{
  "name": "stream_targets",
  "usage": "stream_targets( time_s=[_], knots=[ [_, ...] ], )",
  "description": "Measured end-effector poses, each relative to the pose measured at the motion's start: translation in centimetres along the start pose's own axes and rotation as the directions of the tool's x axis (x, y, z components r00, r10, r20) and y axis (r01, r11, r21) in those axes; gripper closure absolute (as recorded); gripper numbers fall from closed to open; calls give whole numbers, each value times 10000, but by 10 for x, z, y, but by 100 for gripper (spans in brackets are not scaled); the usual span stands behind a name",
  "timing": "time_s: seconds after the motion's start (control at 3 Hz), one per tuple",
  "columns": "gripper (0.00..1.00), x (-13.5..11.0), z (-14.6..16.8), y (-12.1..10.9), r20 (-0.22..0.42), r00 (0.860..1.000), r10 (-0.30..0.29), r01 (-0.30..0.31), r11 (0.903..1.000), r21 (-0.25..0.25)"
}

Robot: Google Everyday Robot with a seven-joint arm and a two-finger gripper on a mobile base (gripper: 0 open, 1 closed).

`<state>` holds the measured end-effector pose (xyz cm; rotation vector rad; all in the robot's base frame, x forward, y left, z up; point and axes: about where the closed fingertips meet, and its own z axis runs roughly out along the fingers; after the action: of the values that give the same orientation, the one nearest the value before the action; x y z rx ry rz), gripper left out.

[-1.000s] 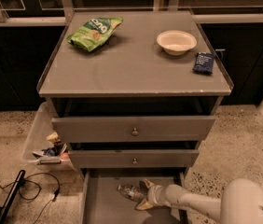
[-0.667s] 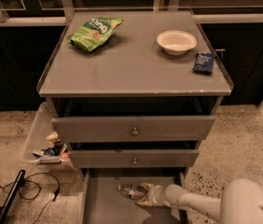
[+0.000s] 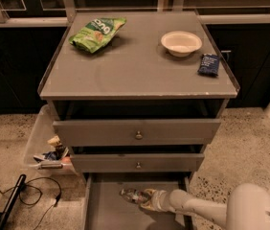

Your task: Pick water bottle from bottom drawer and place on counter

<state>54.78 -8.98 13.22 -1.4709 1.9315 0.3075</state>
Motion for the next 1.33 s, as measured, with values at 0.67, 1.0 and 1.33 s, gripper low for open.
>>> stream_targets(
  time_s=[0.67,1.0,1.33],
  knots=[
    [100,1,-5,15,288,9995,153,-154,9999,50],
    [100,-9,-37,30,777,9970,-69,18,9978,659],
    [100,-29,-90,54,1226,9913,-468,301,9904,1347]
  ],
)
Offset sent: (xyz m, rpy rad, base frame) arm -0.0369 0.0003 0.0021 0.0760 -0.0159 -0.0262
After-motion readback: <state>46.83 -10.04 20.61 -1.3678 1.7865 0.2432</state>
